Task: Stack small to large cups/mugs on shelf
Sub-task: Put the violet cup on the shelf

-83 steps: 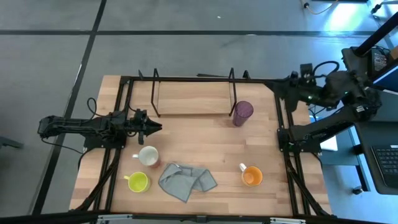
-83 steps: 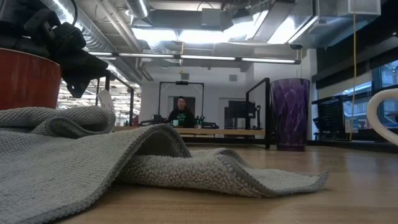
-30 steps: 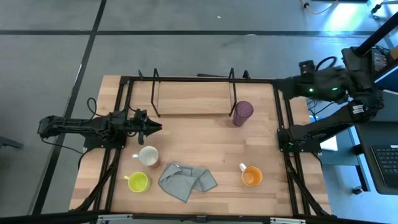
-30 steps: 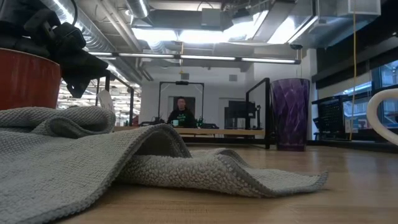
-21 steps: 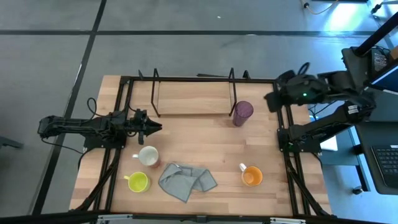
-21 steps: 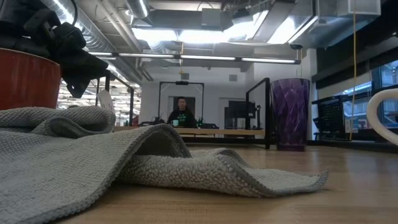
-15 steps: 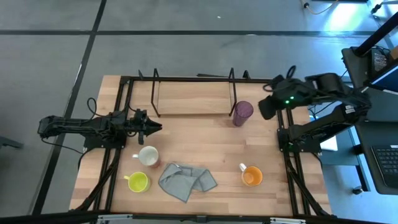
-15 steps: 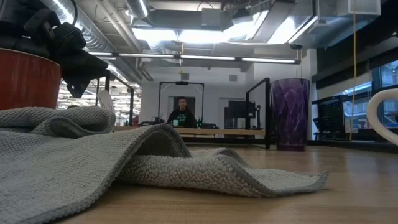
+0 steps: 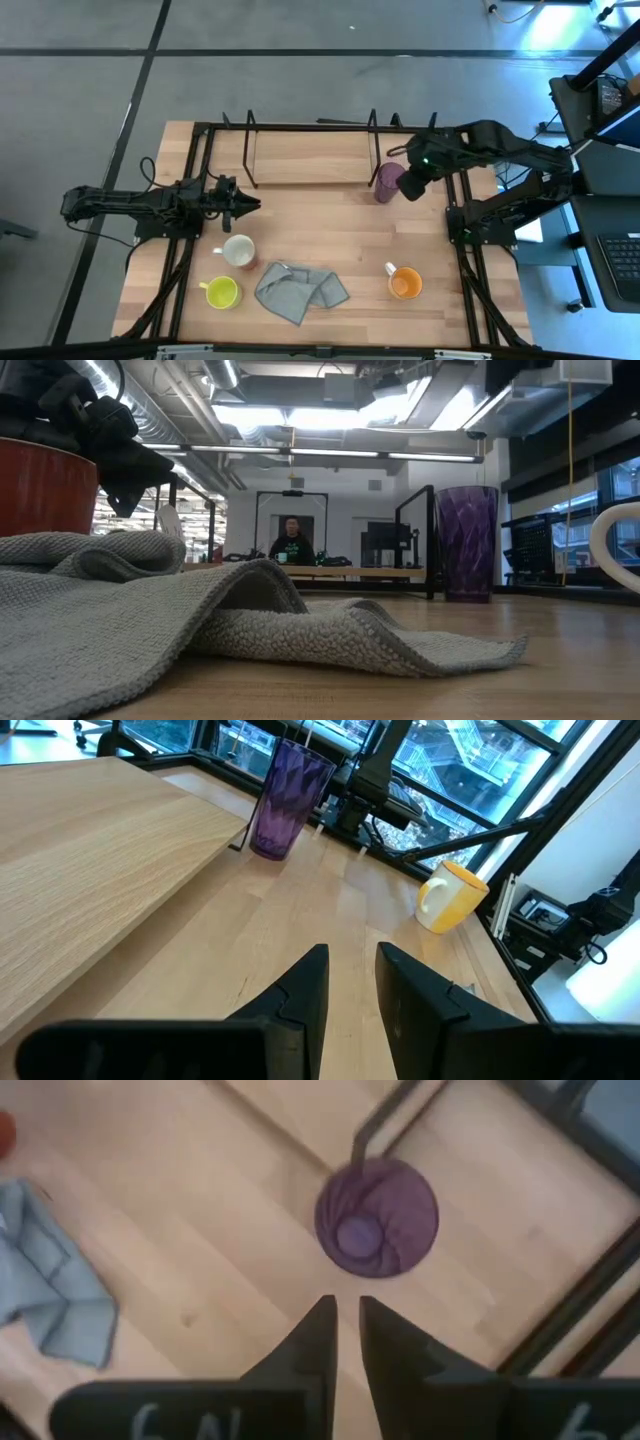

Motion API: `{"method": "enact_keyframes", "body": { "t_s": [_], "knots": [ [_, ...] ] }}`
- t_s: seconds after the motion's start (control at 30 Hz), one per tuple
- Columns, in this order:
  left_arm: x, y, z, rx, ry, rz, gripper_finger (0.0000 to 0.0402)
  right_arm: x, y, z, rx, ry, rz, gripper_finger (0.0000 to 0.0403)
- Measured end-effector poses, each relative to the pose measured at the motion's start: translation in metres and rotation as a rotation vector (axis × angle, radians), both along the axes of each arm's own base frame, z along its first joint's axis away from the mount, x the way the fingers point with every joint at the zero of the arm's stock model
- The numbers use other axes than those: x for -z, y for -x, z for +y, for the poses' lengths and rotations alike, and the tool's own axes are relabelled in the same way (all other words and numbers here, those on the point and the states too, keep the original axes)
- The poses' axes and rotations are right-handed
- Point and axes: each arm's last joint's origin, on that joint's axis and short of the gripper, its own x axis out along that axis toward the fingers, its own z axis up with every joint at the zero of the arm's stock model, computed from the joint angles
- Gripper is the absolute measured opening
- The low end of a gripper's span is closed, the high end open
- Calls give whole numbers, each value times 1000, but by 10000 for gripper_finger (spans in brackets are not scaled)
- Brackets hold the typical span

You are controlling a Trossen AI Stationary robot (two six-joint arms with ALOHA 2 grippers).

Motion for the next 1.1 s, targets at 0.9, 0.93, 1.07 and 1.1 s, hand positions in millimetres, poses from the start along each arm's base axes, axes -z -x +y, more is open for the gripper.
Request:
{"method": "enact_keyframes", "body": {
  "t_s": [0.9, 0.93, 1.07, 1.1],
  "knots": [
    [0, 0, 0, 0, 0, 0, 80, 75, -31, -119, -50, -151, 277, 201],
    [0, 0, 0, 0, 0, 0, 80, 75, -31, -121, -67, -149, 283, 204],
    [0, 0, 0, -1, 0, 0, 80, 75, -30, -121, -122, -144, 289, 206],
    [0, 0, 0, 0, 0, 0, 80, 74, -30, -121, -136, -152, 281, 206]
  ]
}}
